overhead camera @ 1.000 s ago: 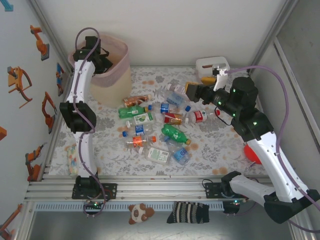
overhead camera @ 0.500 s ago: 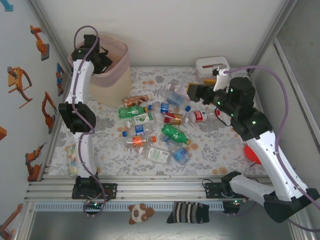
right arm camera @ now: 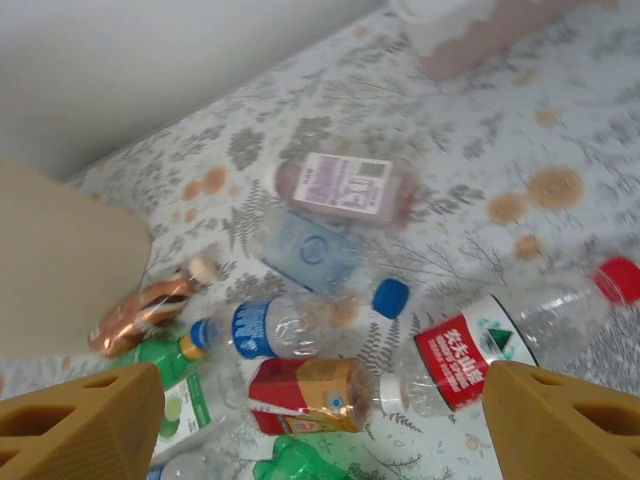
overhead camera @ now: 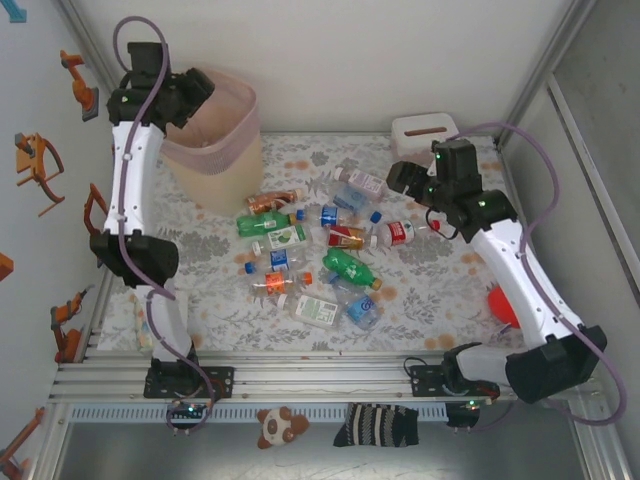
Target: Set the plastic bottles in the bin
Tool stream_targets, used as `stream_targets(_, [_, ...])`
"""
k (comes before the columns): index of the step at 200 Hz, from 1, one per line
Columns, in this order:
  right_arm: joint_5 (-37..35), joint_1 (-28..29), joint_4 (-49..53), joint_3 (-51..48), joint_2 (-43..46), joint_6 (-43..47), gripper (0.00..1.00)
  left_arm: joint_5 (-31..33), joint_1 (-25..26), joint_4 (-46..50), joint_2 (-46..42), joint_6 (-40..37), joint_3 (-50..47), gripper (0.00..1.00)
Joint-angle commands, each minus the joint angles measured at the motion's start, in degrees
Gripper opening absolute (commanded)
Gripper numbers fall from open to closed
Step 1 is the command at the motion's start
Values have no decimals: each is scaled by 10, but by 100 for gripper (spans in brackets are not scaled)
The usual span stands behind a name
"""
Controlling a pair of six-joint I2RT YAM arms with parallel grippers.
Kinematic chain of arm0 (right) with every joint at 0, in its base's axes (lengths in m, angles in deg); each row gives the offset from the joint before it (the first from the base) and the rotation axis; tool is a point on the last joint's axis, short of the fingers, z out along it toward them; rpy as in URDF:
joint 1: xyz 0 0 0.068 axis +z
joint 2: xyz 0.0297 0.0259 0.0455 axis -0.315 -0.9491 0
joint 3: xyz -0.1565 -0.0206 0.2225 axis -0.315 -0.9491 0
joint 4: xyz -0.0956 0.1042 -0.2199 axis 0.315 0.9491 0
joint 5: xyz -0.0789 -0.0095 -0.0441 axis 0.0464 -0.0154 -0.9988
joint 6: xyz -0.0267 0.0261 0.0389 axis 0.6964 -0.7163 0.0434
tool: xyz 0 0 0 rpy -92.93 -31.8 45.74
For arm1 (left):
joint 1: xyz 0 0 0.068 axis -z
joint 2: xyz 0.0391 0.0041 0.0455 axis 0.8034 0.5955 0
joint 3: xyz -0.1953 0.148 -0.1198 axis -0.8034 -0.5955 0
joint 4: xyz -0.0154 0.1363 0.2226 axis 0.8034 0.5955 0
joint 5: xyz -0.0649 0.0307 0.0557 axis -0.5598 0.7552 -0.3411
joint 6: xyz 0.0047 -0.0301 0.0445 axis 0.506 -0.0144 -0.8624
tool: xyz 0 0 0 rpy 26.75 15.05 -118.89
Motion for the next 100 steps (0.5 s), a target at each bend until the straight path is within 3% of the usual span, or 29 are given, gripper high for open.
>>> stream_targets(1, [-20,-26,20,-22,-26,-111,80,-51,6,-49,-56,-46,-66,69])
stream_targets(31, [-2,-54,5,-34,-66,-155,80,-102,9,-154,-171,-64,-250,76])
stream_targets(64, [31,-93,-13,-49,-108,-200,79,-150,9,-359,-317,-103,-488,79])
stream_targets(84, [72,-129,-16,-50,-131,-215,78,-148,9,-392,-364,-123,-554,79])
stream_targets(100, [88,-153,-8,-50,-148,-230,76,-184,16,-396,-377,-127,-579,77])
